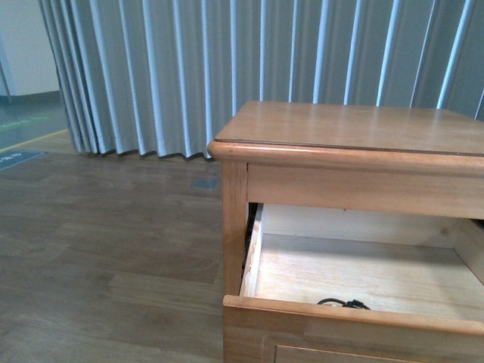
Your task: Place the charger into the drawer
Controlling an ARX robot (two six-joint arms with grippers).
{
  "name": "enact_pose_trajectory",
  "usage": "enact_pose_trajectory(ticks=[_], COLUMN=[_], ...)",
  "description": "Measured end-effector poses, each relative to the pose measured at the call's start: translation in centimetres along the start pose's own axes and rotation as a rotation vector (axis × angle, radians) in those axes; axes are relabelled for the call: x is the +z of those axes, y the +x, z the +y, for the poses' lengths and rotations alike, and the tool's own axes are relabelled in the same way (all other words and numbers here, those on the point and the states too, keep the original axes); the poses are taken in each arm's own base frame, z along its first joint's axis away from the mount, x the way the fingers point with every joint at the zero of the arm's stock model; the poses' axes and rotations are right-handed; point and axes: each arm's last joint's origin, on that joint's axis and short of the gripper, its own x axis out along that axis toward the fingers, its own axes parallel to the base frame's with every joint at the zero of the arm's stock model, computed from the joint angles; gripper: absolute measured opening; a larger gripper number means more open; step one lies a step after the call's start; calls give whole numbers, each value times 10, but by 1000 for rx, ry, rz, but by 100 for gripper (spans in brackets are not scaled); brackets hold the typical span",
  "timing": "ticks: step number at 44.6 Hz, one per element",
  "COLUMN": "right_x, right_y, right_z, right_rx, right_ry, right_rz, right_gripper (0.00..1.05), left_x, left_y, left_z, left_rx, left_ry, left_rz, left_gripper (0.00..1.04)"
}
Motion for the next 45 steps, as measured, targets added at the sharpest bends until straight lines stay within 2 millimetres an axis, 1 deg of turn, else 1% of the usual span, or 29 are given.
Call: enact_pose_trajectory(ticks=[5, 14, 19, 22, 26, 29, 30, 31, 33, 37, 42, 45], right_x=[11, 20, 30, 38, 55, 63, 65, 69, 73, 85, 101, 99], right_y=[26, 59, 78, 92, 117, 134, 136, 145, 150, 168, 195, 206], right_z=[-1, 0, -1, -2, -3, -4, -4, -4, -5, -6, -9, -9], right_rx=[15, 24, 11, -12, -45, -60, -64, -76, -79, -96, -122, -137], right_ry=[3, 7, 3, -2, -5, -2, -3, -2, 0, 6, 30, 56], right_rz=[23, 41, 19, -6, -73, -105, -111, -128, -143, -186, -250, -245], right_gripper=[96, 96, 96, 96, 96, 96, 96, 96, 96, 96, 96, 96], left_x=[0, 0, 0, 0, 0, 0, 0, 0, 0, 0, 0, 0], left_y=[0, 0, 0, 0, 0, 0, 0, 0, 0, 0, 0, 0], left_z=[0, 0, 0, 0, 0, 0, 0, 0, 0, 0, 0, 0], left_rx=[0, 0, 0, 0, 0, 0, 0, 0, 0, 0, 0, 0], left_ry=[0, 0, 0, 0, 0, 1, 1, 1, 1, 1, 1, 1], left_rz=[0, 0, 0, 0, 0, 0, 0, 0, 0, 0, 0, 0], left_gripper=[99, 99, 99, 99, 99, 99, 99, 99, 99, 99, 99, 99])
